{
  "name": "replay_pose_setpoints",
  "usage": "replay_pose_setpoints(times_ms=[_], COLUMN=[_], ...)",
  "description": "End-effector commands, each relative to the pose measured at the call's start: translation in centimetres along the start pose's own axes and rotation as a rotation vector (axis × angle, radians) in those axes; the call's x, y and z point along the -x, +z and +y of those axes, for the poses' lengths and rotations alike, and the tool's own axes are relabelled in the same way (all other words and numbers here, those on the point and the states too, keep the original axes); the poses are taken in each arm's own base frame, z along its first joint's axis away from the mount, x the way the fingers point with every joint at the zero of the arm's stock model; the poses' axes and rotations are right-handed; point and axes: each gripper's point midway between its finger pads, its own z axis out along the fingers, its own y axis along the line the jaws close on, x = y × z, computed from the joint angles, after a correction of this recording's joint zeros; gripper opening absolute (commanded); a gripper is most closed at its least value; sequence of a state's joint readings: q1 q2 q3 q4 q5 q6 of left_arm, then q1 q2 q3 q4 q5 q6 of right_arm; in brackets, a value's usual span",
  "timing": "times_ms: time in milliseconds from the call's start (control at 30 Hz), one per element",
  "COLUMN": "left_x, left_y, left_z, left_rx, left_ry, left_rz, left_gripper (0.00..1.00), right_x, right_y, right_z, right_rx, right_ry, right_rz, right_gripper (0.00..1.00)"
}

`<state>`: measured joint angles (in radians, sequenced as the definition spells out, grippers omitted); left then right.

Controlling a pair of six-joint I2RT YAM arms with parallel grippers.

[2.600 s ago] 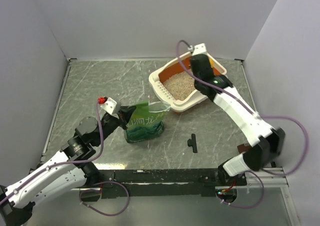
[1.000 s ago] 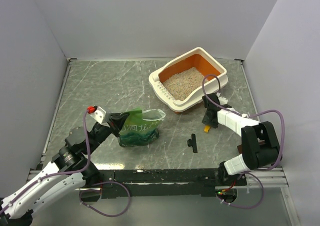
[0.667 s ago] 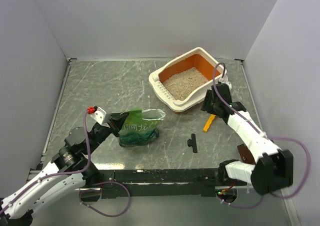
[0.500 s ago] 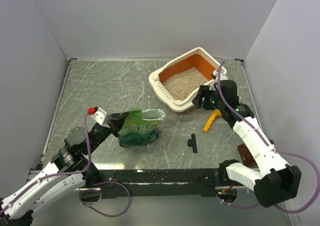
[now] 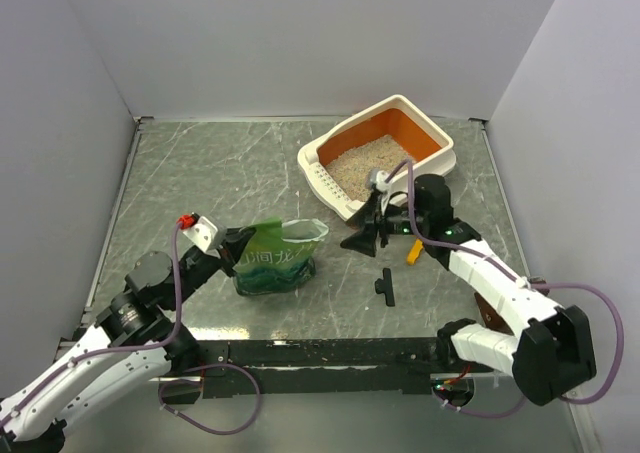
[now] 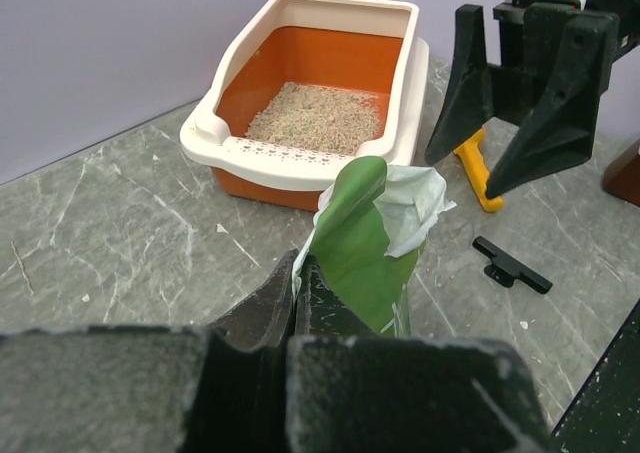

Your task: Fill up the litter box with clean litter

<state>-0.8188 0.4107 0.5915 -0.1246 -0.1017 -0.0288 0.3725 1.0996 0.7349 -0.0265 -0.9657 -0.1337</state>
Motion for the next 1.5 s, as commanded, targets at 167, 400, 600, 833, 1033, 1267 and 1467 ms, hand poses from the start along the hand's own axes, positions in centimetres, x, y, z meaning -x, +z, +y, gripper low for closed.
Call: replay_pose_setpoints(times_ms=[167, 400, 600, 833, 1033, 1267, 1467], left_x=[5.2, 5.0, 5.0, 5.2, 5.3, 5.3, 4.8], left_y=[-1.2, -1.3, -1.5, -1.8, -1.9, -2.2, -2.1], left_z=[-0.3, -0.4, -0.1, 0.1, 0.1, 0.3, -0.2], left_rx=[-0.021, -0.027, -0.01, 0.001, 0.003, 0.014, -0.014], left_ry=[-0.011, -0.023, -0.024, -0.028, -0.042, -0.055, -0.056], left_rz=[-0.141, -0.129, -0.13, -0.133, -0.132, -0.135, -0.11], left_gripper=[0.01, 0.01, 0.01, 0.01, 0.01, 0.01, 0.01], right_x=[2.8, 5.2, 5.8, 4.6, 4.0, 3.3, 4.1], right_y=[4.2, 5.2, 5.8, 6.6, 7.5, 8.2, 7.6], right_z=[3.1, 3.2, 3.9, 4.3, 4.5, 4.2, 3.7], right_rx=[0.3, 0.328, 0.37, 0.402, 0.44, 0.452, 0.42], right_ry=[-0.399, -0.472, -0.473, -0.429, -0.378, -0.343, -0.249], right_rz=[-0.087, -0.142, -0.164, -0.155, -0.157, -0.16, -0.151], right_gripper=[0.72, 0.71, 0.7, 0.68, 0.6, 0.3, 0.0])
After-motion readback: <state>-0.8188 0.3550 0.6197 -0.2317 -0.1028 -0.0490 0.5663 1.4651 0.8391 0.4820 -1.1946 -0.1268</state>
